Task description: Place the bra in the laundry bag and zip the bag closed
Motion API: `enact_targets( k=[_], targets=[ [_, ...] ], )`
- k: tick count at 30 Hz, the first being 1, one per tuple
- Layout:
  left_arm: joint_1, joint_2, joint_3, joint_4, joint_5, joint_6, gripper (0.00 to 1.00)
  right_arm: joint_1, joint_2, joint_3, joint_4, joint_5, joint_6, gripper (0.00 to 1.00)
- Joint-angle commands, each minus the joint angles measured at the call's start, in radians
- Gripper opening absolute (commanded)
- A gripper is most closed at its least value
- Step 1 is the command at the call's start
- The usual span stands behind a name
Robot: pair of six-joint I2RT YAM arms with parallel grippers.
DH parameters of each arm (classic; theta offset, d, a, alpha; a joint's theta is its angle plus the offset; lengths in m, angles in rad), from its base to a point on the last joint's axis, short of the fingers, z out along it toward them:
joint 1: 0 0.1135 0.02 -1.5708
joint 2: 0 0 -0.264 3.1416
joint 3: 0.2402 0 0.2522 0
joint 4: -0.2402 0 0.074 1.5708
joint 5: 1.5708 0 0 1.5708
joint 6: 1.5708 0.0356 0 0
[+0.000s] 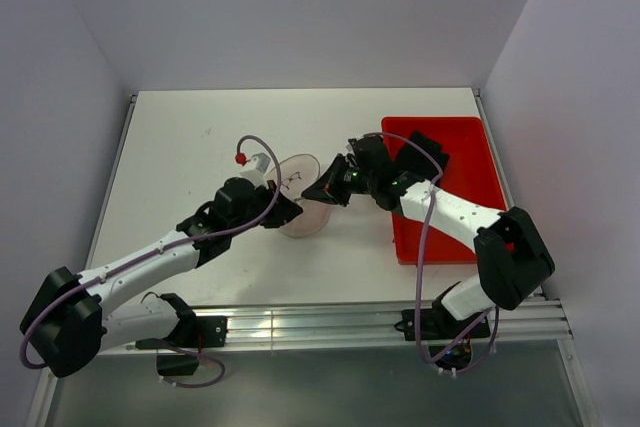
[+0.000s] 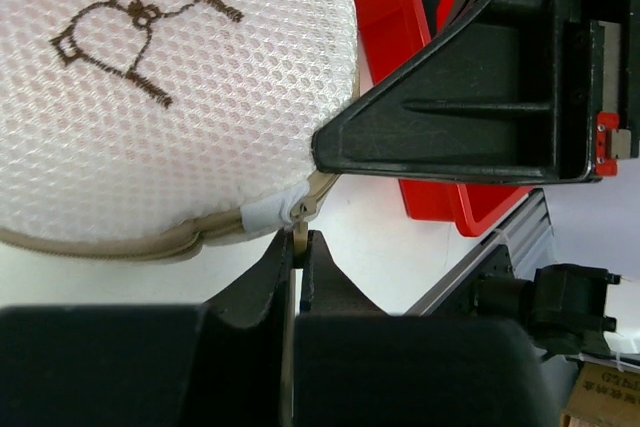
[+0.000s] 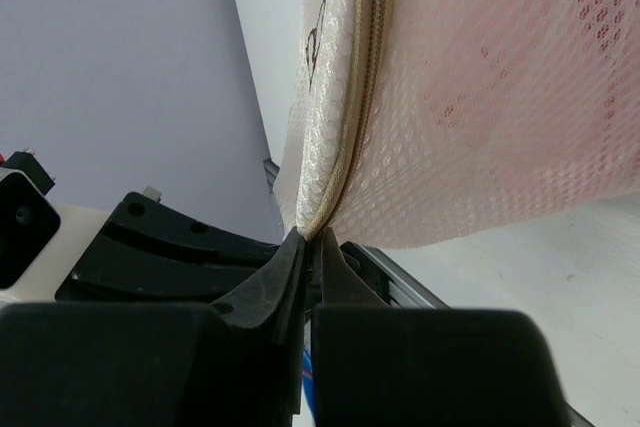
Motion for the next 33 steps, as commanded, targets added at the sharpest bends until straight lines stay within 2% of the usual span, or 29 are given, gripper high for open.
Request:
enact_targets(
  k=[1, 13, 20, 22, 25, 26, 29, 33],
  targets=[
    [0.053, -0.036, -0.028, -0.044, -0.01, 0.002, 0.0, -0.084, -0.028, 0.043, -0.075, 0.084, -0.076, 0.0],
    [0.068, -0.015, 0.021, -0.086, -0.037, 0.031, 0.0, -0.09, -0.006, 0.152, -0.139, 0.074, -0.125, 0.0],
    [0.086, -0.044, -0.01, -0.116, -0.033, 0.033, 0.01, -0.09, 0.024, 0.19, -0.145, 0.064, -0.132, 0.0],
    [0.086, -0.053, -0.003, -0.127, -0.037, 0.037, 0.06, -0.089, 0.039, 0.222, -0.156, 0.061, -0.14, 0.0],
    [0.088, -0.073, 0.029, -0.164, -0.056, 0.05, 0.33, -0.09, 0.062, 0.279, -0.173, 0.059, -0.148, 0.0],
    [0.088, -0.085, 0.039, -0.176, -0.06, 0.057, 0.46, -0.089, 0.07, 0.311, -0.179, 0.058, -0.148, 0.0],
    [0.091, -0.119, 0.088, -0.228, -0.06, 0.069, 0.58, -0.081, 0.096, 0.38, -0.196, 0.058, -0.146, 0.0],
    [0.102, -0.171, 0.157, -0.3, -0.113, 0.074, 0.6, -0.058, 0.14, 0.469, -0.221, 0.064, -0.143, 0.0]
  ],
)
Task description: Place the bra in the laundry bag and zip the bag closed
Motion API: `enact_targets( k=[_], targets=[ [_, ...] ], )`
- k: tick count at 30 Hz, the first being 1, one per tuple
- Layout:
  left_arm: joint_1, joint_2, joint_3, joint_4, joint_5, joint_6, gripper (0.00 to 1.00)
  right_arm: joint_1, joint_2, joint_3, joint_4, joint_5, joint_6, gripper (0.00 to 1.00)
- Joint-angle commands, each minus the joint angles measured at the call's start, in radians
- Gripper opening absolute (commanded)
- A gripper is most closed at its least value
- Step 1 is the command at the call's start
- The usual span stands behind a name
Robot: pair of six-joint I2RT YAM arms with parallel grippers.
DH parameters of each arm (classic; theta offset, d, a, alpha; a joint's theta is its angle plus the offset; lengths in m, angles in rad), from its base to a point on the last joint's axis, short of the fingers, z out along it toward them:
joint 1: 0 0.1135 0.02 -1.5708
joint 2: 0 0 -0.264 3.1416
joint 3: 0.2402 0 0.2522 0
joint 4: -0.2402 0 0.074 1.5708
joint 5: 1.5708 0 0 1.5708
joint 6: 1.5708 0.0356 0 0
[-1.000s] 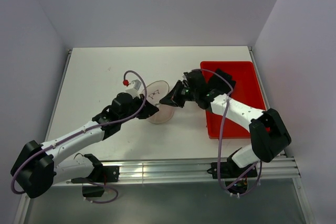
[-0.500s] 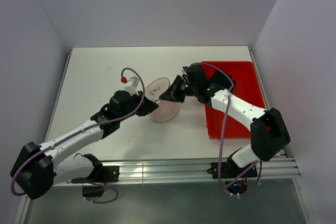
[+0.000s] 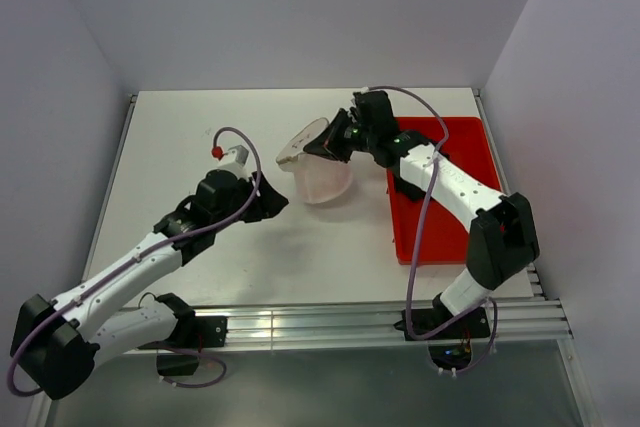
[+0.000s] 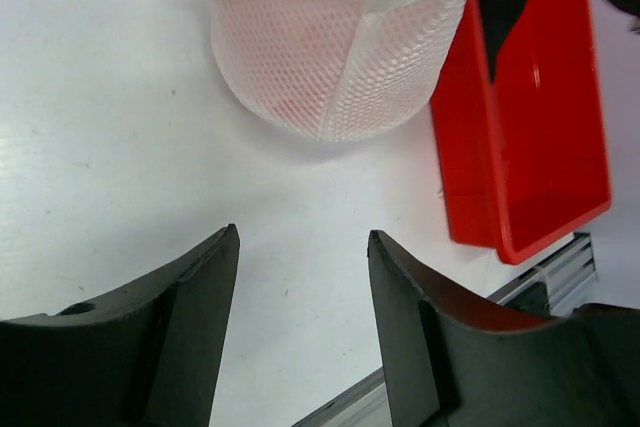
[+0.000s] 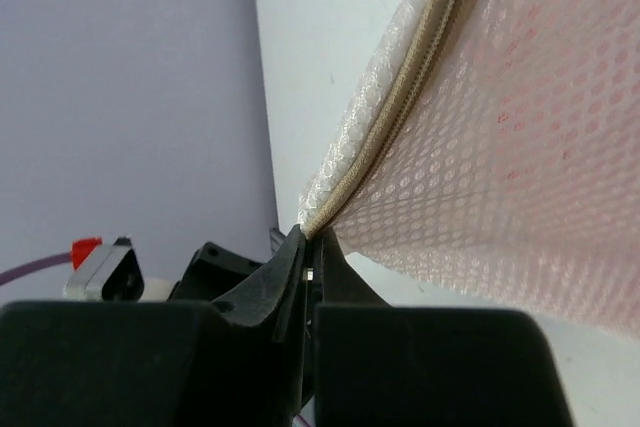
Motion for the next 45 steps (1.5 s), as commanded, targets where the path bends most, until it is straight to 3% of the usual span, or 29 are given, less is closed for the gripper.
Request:
enact_targets(
  k=[1, 6, 11, 14, 15, 17, 19, 26, 28, 33, 45],
  targets=[
    [0.012, -0.083, 0.099, -0.076, -0.073, 0.026, 0.61, 0.028, 0.041, 0.105, 0.003, 0.011, -0.014, 0.0],
    [0.037, -0.137, 0.151, -0.138, -0.111, 0.033, 0.62, 0.045, 0.1, 0.166, 0.069, -0.009, 0.025, 0.0],
    [0.06, -0.146, 0.165, -0.167, -0.108, 0.048, 0.62, 0.058, 0.107, 0.092, 0.137, -0.002, 0.037, 0.0],
    [0.068, -0.157, 0.144, -0.15, -0.092, 0.045, 0.62, 0.08, 0.065, 0.001, 0.141, 0.069, -0.001, 0.34],
    [0.071, -0.155, 0.135, -0.146, -0.088, 0.043, 0.61, 0.086, 0.046, -0.017, 0.14, 0.096, -0.01, 0.56],
    [0.071, -0.151, 0.127, -0.138, -0.081, 0.039, 0.61, 0.1, 0.022, -0.08, 0.146, 0.109, -0.027, 0.68],
    [0.071, -0.151, 0.122, -0.127, -0.07, 0.039, 0.61, 0.106, -0.025, -0.119, 0.172, 0.126, -0.032, 0.88],
    [0.072, -0.169, 0.142, -0.136, -0.067, 0.051, 0.61, 0.109, -0.252, -0.209, 0.1, 0.239, -0.099, 0.92],
    [0.072, -0.17, 0.159, -0.158, -0.058, 0.059, 0.61, 0.111, -0.353, -0.229, 0.049, 0.282, -0.127, 1.0],
    [0.072, -0.219, 0.155, -0.179, -0.044, 0.059, 0.6, 0.126, -0.591, -0.324, -0.081, 0.474, -0.233, 1.0],
    [0.071, -0.315, 0.159, -0.239, -0.061, 0.083, 0.61, 0.128, -1.025, -0.554, -0.242, 0.685, -0.302, 1.0]
  ],
)
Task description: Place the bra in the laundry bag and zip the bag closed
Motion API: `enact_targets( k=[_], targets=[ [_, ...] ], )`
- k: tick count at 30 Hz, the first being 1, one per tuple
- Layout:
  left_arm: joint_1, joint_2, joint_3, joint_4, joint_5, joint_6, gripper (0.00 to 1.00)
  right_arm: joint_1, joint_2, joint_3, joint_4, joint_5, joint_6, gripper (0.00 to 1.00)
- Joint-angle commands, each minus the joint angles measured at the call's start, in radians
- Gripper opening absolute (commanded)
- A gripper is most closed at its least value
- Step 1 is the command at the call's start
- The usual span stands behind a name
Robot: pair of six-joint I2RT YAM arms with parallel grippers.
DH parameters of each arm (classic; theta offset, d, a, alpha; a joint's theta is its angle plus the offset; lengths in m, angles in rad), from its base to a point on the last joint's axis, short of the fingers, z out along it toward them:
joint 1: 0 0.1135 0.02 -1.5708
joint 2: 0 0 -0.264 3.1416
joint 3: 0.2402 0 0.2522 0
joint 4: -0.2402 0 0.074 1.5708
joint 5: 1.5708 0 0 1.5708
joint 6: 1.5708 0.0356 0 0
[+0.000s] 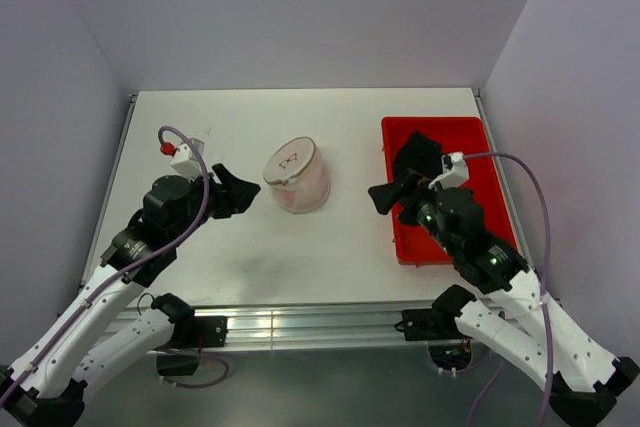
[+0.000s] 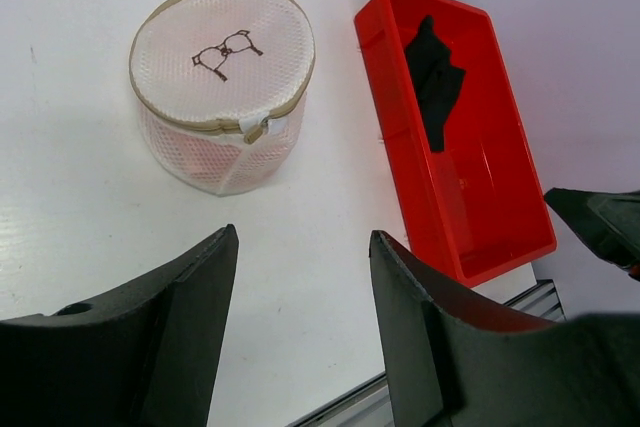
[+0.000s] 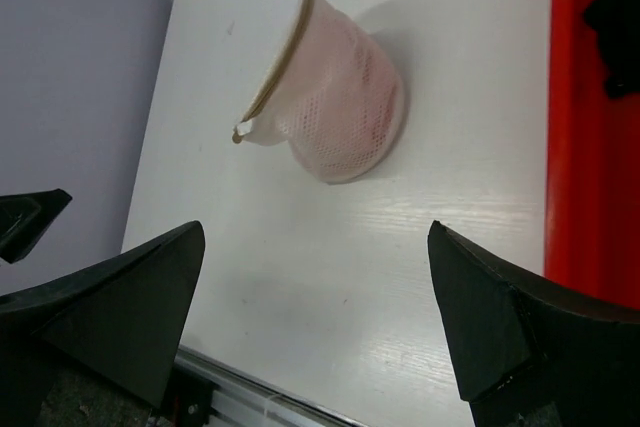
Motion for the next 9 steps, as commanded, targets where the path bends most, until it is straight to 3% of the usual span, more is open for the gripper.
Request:
enact_targets(
  k=[1, 9],
  targets=[
    [0.005, -0.017, 0.037, -0.018, 0.0, 0.036, 0.62, 0.007, -0.088, -0.023, -0.046, 0.128, -0.03, 1.0],
    [0.005, -0.016, 0.047, -0.019, -0.003, 0.04, 0.61, 0.007, -0.107, -0.024, -0.059, 0.145, -0.038, 1.0]
  ],
)
